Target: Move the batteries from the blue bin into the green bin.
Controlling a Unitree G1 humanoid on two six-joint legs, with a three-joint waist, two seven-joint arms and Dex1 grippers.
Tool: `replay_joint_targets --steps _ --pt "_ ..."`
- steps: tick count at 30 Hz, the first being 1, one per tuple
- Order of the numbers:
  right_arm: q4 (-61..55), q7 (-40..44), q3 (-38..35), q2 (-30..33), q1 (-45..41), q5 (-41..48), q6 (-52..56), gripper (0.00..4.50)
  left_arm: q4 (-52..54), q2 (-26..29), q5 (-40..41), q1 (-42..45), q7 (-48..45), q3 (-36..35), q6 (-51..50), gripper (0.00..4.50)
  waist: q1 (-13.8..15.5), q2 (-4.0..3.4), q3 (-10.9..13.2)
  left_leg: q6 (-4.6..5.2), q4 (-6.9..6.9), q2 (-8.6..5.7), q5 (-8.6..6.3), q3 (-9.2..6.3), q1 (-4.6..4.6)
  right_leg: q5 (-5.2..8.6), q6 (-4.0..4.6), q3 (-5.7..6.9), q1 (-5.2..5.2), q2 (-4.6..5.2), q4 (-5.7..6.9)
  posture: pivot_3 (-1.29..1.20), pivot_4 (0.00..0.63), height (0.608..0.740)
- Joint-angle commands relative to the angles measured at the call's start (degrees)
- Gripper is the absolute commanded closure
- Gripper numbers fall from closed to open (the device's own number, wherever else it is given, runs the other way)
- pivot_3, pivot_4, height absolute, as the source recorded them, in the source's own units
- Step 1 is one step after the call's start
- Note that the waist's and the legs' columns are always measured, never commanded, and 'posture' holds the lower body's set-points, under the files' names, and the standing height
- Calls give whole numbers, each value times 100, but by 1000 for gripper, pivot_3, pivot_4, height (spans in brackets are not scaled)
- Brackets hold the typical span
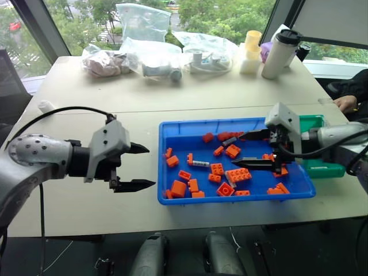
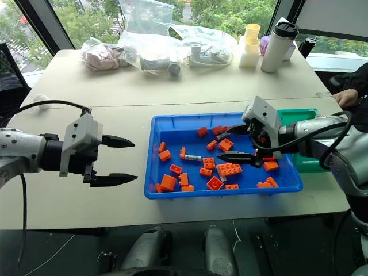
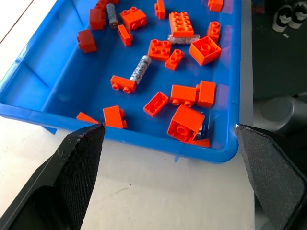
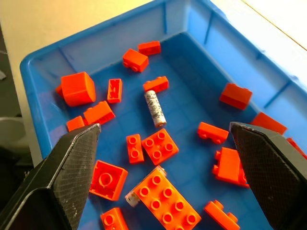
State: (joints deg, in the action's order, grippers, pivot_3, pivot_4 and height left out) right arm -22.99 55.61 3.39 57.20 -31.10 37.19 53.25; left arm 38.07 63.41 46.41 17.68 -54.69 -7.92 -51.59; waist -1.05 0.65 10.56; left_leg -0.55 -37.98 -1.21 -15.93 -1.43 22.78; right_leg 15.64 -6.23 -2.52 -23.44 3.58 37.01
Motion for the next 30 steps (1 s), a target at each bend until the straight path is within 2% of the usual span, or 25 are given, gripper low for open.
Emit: replay_joint_targets --steps 1,11,19,22,28,30 --pt "192 -230 790 -533 -354 -577 -232 35 325 -14 243 -55 259 -311 -171 0 -1 3 3 0 0 1 0 -1 2 0 0 0 -1 -1 2 0 150 740" --pt "1405 -630 2099 -2036 -910 -1852 -655 35 221 -40 100 -317 478 -330 -48 0 19 5 5 -3 -3 -6 2 -4 16 -1 1 5 -16 3 8 0 150 740" --pt "1943 -167 2561 -2058 -1237 -2568 -929 35 144 -197 -135 -332 583 -194 120 0 26 5 5 -12 -11 -10 7 -4 60 -4 2 9 -66 3 21 0 150 740" --pt "1968 8 2647 -2043 -1210 -2743 -1011 812 201 -288 -157 -375 674 -214 114 0 21 5 5 -12 -9 -9 7 -4 63 -4 2 8 -73 2 23 0 150 740" --pt "1956 194 2650 -2061 -1170 -3005 -1181 3777 173 -338 -247 -353 722 -167 194 0 12 5 5 -13 -9 -9 8 -4 63 -4 2 8 -75 1 26 0 150 740" --pt "1946 204 2605 -2096 -1178 -3057 -1192 3777 142 -352 -291 -322 708 -128 227 0 12 5 5 -13 -9 -9 8 -3 63 -4 2 8 -75 0 26 0 150 740"
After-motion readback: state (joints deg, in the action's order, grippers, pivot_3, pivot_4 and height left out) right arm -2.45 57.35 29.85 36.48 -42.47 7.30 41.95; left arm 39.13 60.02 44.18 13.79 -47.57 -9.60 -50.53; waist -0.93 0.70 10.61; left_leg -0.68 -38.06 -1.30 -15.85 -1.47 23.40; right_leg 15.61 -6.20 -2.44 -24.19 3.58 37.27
